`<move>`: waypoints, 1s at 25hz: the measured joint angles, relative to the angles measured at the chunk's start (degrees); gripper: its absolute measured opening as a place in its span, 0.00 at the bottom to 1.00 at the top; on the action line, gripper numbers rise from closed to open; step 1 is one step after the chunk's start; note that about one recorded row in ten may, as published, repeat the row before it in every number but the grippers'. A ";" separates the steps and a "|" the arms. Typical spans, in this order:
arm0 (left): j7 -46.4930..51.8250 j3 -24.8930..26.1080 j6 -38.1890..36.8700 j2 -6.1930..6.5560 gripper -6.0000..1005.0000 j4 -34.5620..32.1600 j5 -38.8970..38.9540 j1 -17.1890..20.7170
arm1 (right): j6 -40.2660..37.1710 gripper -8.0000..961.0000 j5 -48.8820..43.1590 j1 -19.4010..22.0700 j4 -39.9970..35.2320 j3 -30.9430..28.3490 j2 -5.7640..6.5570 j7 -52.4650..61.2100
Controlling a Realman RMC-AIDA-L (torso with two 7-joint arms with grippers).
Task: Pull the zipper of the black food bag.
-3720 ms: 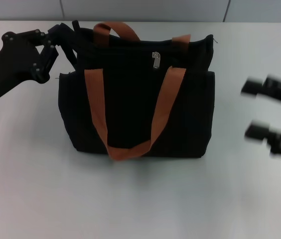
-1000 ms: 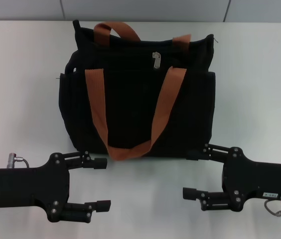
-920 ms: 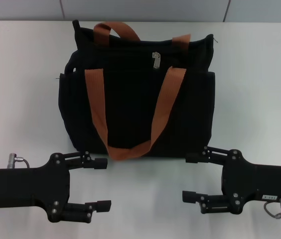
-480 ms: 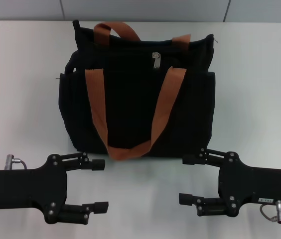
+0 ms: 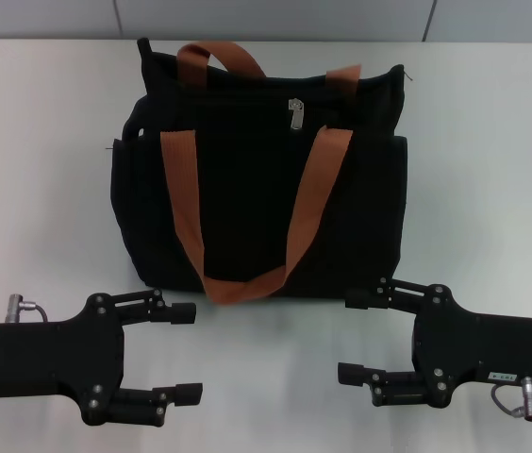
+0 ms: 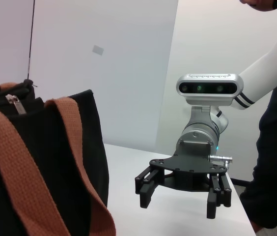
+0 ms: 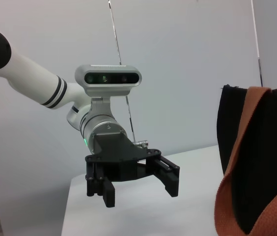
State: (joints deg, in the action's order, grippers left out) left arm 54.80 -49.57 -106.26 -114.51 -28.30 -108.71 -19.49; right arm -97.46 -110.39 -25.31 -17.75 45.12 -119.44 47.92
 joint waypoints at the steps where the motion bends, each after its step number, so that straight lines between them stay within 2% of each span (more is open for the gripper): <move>1: 0.01 0.00 0.00 0.00 0.81 0.00 0.00 0.00 | 0.00 0.85 0.01 0.00 0.00 0.00 0.00 -0.01; 25: 0.13 0.09 -0.89 -0.07 0.81 0.00 0.10 -0.11 | 0.05 0.85 0.00 -0.09 0.00 -0.12 0.06 -0.11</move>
State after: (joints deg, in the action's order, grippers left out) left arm 54.93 -49.48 -107.15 -114.58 -28.30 -108.61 -19.60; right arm -97.41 -110.39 -25.40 -17.75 45.00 -119.39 47.81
